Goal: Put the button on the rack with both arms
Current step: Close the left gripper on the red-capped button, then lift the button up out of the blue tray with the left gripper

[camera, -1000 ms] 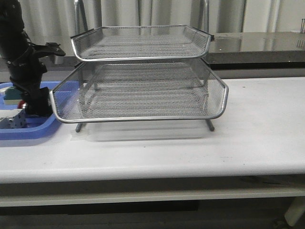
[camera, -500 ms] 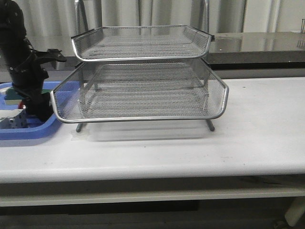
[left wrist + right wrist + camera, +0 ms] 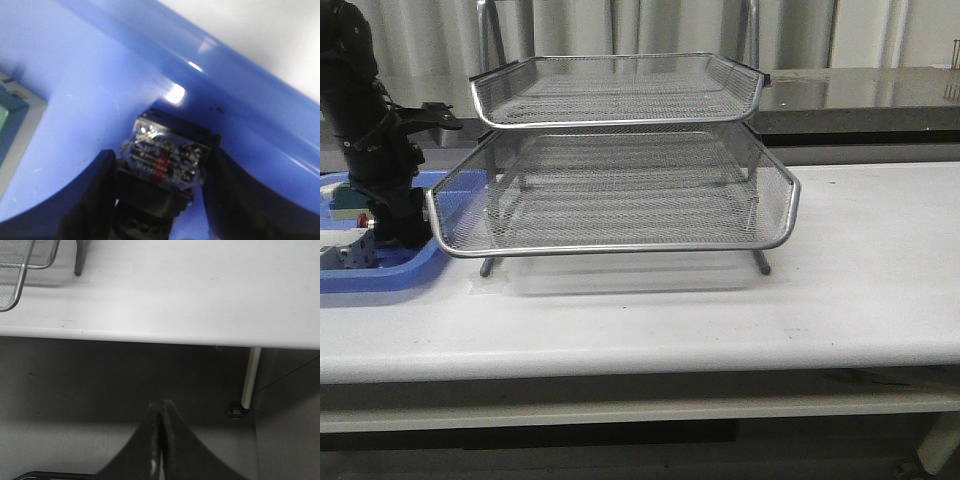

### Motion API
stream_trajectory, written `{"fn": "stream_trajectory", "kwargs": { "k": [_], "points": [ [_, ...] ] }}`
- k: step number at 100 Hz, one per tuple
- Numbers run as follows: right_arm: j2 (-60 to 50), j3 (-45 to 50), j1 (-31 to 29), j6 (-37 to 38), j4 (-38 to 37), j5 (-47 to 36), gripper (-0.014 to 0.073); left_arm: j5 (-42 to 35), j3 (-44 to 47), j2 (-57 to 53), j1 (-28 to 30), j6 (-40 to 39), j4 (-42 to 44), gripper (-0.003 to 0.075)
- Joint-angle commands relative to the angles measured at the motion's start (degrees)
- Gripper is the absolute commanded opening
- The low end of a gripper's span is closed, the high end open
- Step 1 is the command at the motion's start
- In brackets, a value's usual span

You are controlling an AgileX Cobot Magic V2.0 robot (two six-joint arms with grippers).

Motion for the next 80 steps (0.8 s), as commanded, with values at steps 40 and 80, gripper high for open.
{"fn": "stream_trajectory", "kwargs": {
  "k": [40,80],
  "points": [
    [0.17,-1.93,-0.14,-0.07,-1.14,-3.16,-0.0068,12.34,-16.41,-4.10,-0.23,-8.39,0.75,0.0004],
    [0.17,-1.93,-0.14,-0.07,-1.14,-3.16,-0.0068,12.34,-17.88,-10.45,-0.23,-22.61,8.48,0.0004]
  ]
}}
